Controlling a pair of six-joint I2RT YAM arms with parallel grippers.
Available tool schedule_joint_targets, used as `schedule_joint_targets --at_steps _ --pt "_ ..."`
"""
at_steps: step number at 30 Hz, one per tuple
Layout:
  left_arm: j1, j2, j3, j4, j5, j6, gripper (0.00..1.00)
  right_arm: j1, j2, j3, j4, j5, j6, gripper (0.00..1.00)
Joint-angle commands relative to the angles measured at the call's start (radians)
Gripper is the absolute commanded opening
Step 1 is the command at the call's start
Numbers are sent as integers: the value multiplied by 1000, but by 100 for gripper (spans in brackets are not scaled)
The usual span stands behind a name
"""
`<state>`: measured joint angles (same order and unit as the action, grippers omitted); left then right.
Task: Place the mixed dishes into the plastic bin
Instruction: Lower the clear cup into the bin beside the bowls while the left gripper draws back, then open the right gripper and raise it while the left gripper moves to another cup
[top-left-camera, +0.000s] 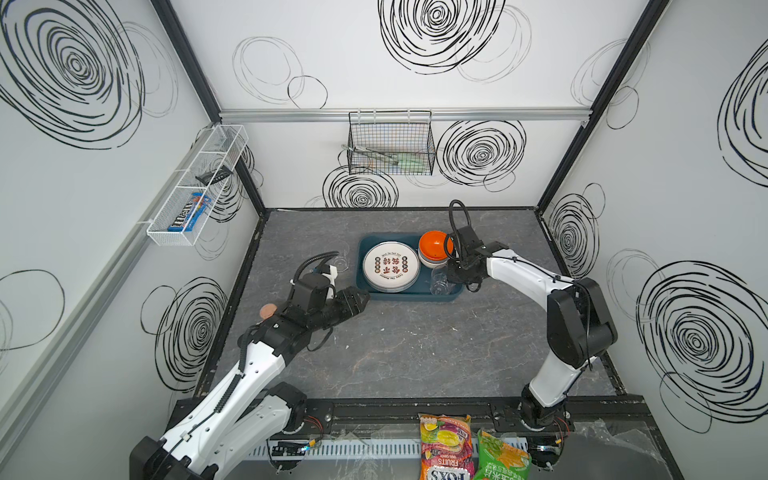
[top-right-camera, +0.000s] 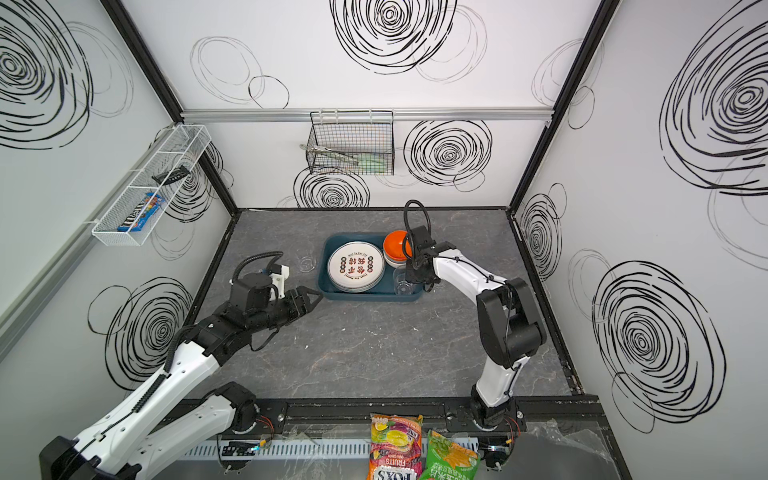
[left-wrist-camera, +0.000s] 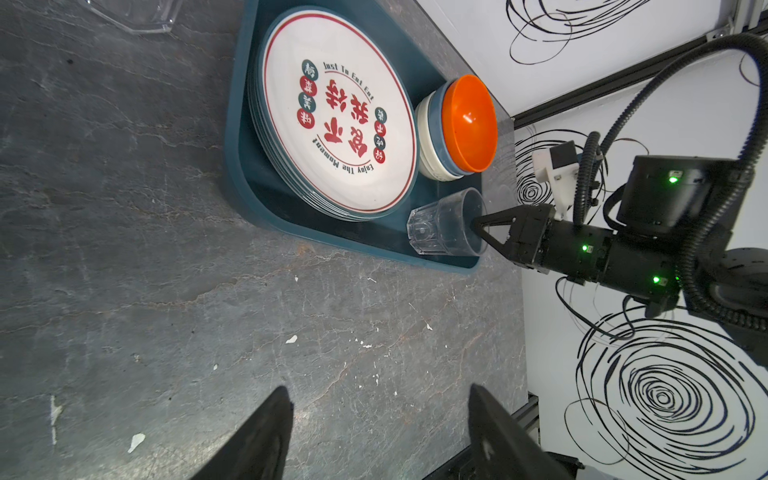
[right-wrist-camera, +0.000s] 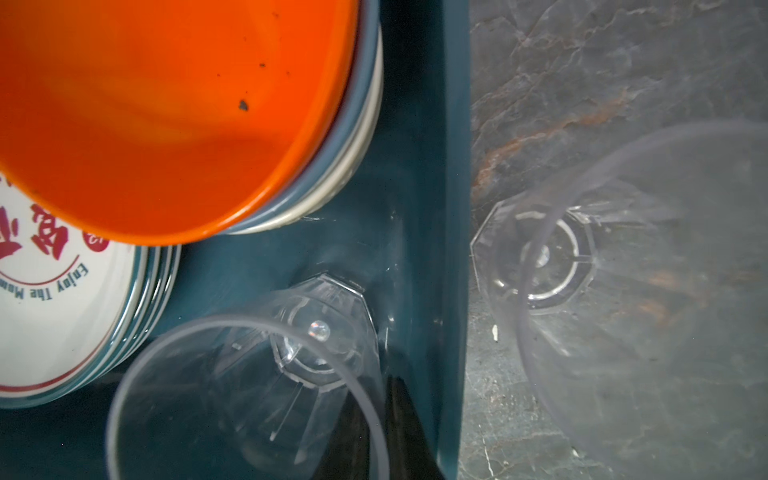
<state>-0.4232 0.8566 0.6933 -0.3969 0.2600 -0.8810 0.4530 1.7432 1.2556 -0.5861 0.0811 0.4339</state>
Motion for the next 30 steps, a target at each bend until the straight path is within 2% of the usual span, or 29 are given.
schedule_joint_targets --at_steps 1,8,27,30 --pt "9 -14 -9 15 7 -9 70 -2 9 8 14 -4 16 18" --pt "13 -13 -3 12 7 -7 70 -2 -2 16 -2 -1 17 29" --pt "79 29 78 -50 -27 49 71 11 -189 2 -36 -10 2 34" --pt "102 53 98 -58 -30 67 71 21 -228 -9 -26 -35 -11 38"
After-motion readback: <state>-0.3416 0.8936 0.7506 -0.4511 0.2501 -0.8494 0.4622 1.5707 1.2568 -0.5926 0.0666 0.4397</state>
